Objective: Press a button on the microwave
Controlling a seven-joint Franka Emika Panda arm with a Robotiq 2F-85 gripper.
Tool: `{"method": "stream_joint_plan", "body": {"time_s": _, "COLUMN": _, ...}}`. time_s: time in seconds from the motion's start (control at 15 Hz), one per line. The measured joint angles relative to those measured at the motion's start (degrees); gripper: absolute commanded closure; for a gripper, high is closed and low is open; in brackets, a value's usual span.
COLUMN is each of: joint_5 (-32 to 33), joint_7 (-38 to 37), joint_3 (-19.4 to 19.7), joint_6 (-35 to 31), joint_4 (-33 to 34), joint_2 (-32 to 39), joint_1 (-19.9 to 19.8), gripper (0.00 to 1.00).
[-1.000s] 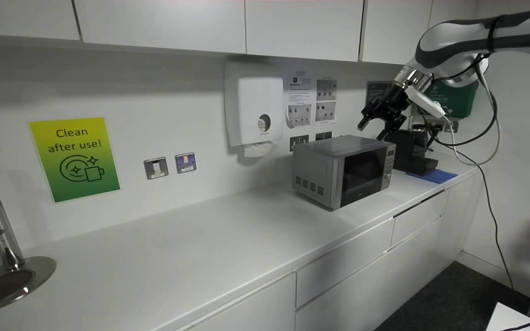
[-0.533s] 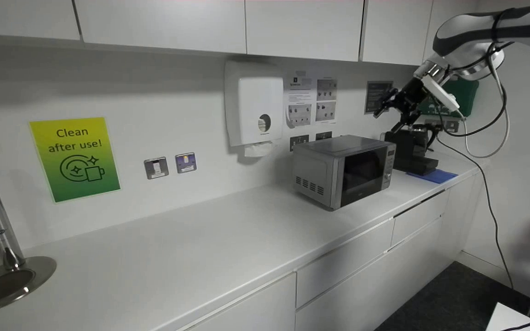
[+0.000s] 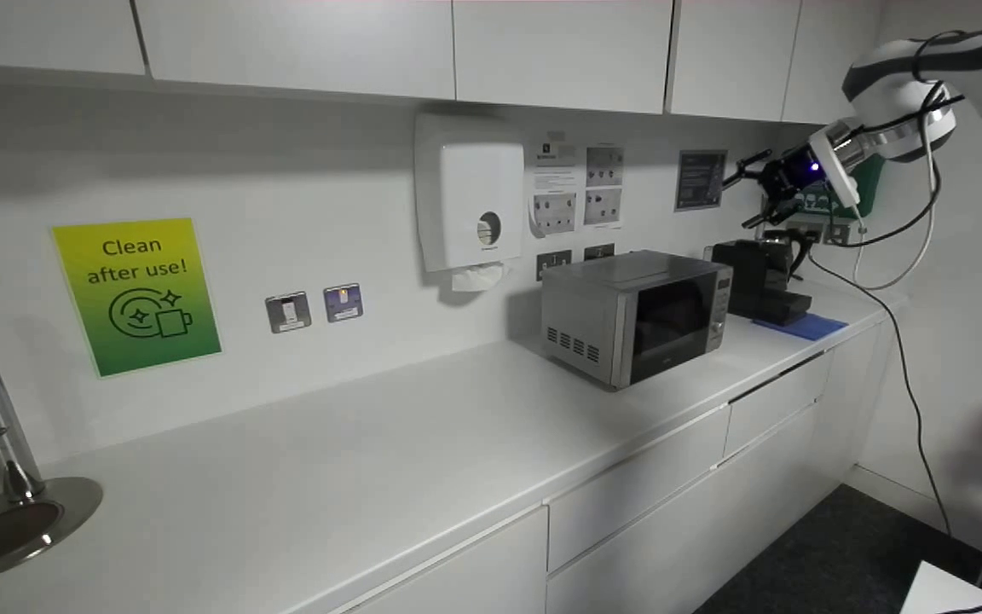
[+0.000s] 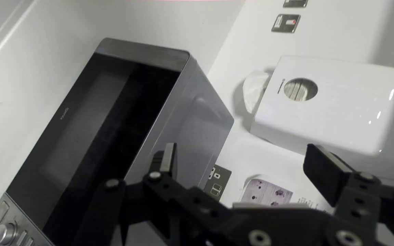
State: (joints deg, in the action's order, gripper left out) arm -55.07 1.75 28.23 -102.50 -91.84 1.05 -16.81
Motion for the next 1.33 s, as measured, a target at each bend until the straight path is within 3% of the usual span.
{"method": "stream_joint_plan", "body": {"time_s": 0.47, "joint_5": -2.5, "joint_7": 12.3, "joint_3": -4.5, "joint_6": -12.2, "joint_4": -1.9, "joint_2": 6.9, "joint_1": -1.6, "gripper": 0.00}}
{"method": "stream_joint_plan", "body": {"time_s": 0.8, "joint_5": -15.2, "joint_7": 23.9, "joint_3": -7.5, "joint_6": -20.1, "joint_4": -6.6, "joint_2": 5.0, "joint_1": -1.6, "gripper": 0.00}}
{"method": "stream_joint_plan", "body": {"time_s": 1.33, "joint_5": -16.2, "joint_7": 24.4, "joint_3": -7.7, "joint_6": -20.4, "joint_4": -7.7, "joint_2": 4.0, "joint_1": -1.6, "gripper": 0.00}}
